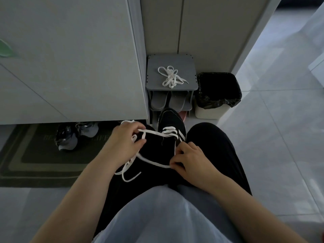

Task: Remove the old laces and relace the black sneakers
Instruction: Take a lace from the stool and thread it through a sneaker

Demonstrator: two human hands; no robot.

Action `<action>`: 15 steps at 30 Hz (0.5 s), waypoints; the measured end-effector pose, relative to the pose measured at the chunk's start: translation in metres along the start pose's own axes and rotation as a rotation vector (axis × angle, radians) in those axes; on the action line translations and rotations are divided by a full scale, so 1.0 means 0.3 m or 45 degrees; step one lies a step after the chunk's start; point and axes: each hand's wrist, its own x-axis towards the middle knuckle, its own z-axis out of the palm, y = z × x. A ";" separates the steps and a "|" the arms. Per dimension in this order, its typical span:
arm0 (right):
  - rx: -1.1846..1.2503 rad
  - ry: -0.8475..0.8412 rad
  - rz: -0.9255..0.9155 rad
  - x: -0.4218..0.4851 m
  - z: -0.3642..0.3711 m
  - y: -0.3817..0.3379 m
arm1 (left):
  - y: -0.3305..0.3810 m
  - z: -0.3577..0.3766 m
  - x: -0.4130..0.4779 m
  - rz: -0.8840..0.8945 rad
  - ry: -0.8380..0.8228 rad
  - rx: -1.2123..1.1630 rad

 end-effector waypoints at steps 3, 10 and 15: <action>-0.091 -0.158 -0.091 -0.006 -0.035 -0.003 | -0.028 0.011 0.056 -0.056 0.182 0.190; -0.239 -0.436 -0.139 0.002 -0.091 -0.022 | -0.023 0.042 0.152 0.153 -0.122 0.561; -0.060 -0.407 -0.049 0.024 -0.111 -0.045 | 0.043 -0.077 0.193 0.066 -0.456 0.289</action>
